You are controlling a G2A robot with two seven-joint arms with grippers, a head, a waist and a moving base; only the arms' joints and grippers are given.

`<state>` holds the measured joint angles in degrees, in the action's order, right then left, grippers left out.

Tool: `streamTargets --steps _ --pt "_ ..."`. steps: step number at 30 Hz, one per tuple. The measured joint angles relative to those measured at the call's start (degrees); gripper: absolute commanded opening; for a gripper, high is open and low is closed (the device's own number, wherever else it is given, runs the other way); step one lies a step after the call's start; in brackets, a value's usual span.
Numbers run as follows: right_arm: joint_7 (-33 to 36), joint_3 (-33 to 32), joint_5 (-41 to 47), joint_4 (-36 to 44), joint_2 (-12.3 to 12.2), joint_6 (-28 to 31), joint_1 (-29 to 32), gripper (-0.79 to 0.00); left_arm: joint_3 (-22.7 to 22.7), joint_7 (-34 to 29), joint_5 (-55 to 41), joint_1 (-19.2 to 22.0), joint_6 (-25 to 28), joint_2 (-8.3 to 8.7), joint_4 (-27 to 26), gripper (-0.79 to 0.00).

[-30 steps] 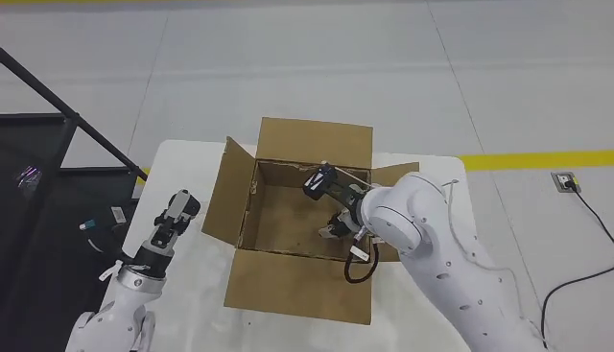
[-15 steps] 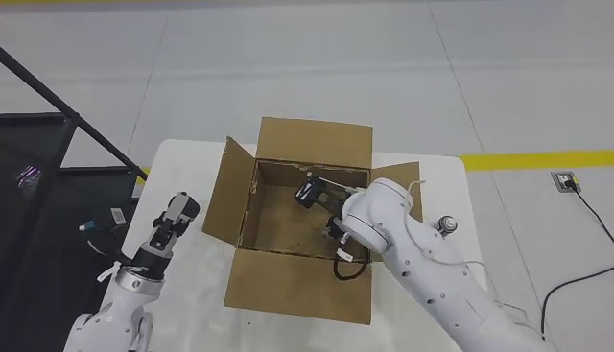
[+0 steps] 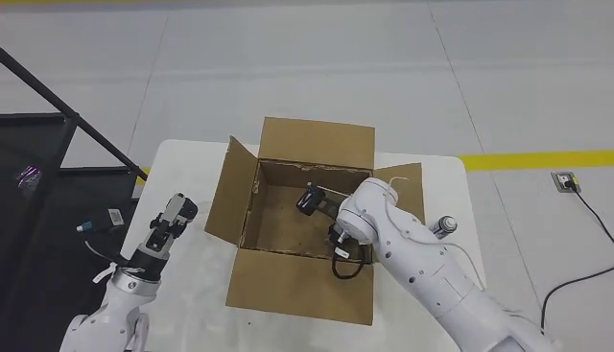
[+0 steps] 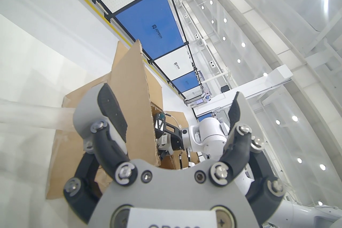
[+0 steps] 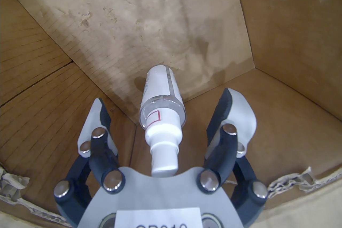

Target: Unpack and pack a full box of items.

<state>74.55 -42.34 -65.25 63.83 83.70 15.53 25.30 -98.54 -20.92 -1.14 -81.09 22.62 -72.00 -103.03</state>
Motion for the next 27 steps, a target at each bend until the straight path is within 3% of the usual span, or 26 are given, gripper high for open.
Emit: streamTargets --steps 16,22,27 --pt "5.03 -2.31 -0.86 7.14 -0.56 0.31 1.08 -0.785 0.14 0.36 0.18 -0.20 0.23 0.09 -0.06 0.000" --pt "9.59 -8.18 -3.44 21.62 -2.53 -2.63 5.05 -0.785 0.14 0.36 0.18 -0.20 0.23 0.09 -0.06 0.000" --pt "13.58 -17.27 -6.90 42.54 -5.39 -3.66 14.73 -0.785 0.14 0.36 0.18 -0.20 0.23 0.09 -0.06 0.000"
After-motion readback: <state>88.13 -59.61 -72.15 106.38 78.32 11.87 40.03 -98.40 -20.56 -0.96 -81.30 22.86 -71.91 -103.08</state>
